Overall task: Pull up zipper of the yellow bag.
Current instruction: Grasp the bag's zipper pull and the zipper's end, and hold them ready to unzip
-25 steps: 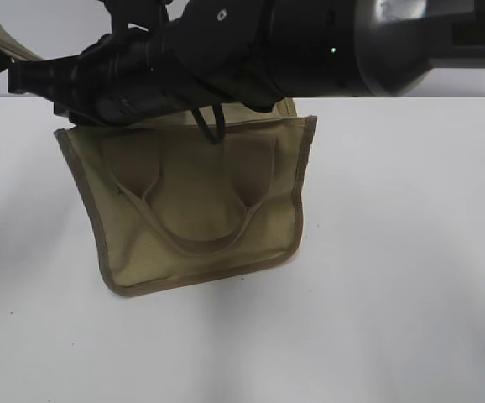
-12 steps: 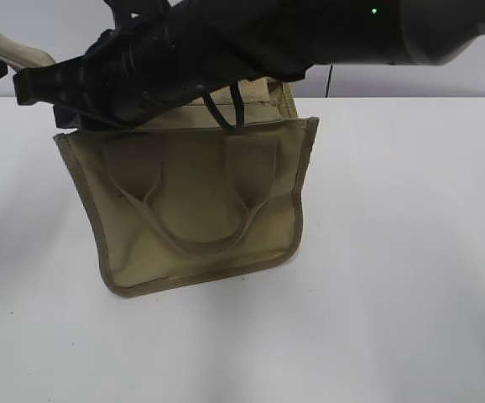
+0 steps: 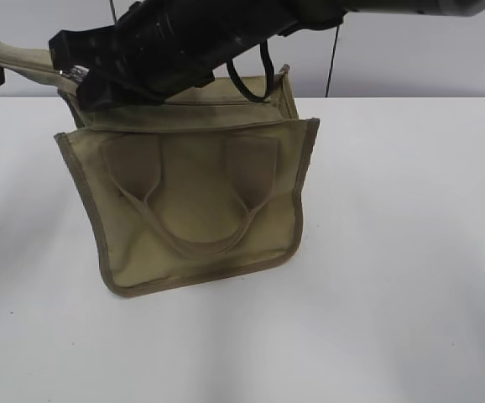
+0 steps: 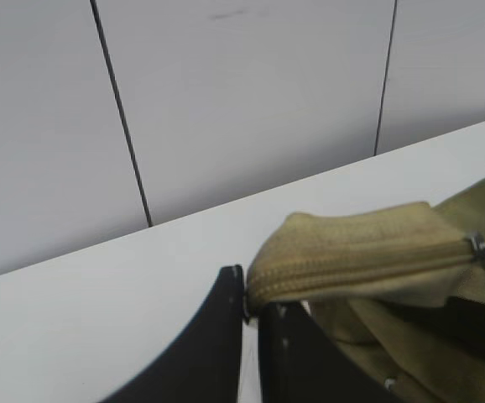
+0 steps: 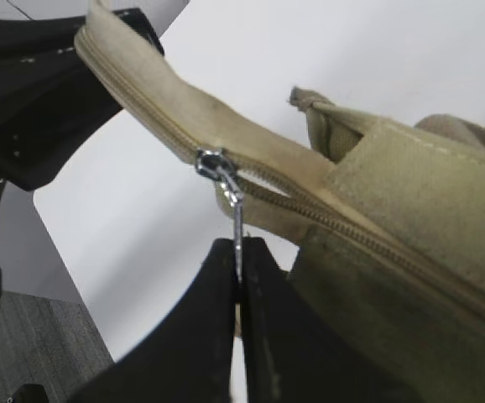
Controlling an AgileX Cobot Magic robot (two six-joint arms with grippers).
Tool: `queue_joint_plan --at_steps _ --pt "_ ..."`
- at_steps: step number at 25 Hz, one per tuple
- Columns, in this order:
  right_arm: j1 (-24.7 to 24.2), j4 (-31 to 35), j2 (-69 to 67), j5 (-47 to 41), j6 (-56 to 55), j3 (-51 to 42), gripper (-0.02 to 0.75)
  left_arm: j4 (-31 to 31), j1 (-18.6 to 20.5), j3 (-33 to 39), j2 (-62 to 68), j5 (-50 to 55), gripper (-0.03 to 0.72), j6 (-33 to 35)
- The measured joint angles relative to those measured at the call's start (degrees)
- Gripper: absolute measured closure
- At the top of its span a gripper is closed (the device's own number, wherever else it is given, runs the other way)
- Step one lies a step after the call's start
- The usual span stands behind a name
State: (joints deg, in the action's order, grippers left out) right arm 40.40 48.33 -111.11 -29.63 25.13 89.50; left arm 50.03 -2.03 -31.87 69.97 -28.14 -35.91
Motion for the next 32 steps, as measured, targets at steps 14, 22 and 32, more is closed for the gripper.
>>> queue_joint_plan --at_steps 14,22,32 --pt "-2.50 -2.84 0.00 -7.66 0.83 0.71 0.753 -0.25 0.00 0.00 0.00 4.81 0.680 0.00" --pt "-7.80 -3.95 0.92 -13.74 0.88 0.90 0.753 -0.25 -0.26 0.00 0.00 5.13 0.680 0.00" --pt "-14.70 -10.25 2.05 -19.65 0.81 0.90 0.753 -0.56 -0.26 0.00 0.79 5.77 0.680 0.00"
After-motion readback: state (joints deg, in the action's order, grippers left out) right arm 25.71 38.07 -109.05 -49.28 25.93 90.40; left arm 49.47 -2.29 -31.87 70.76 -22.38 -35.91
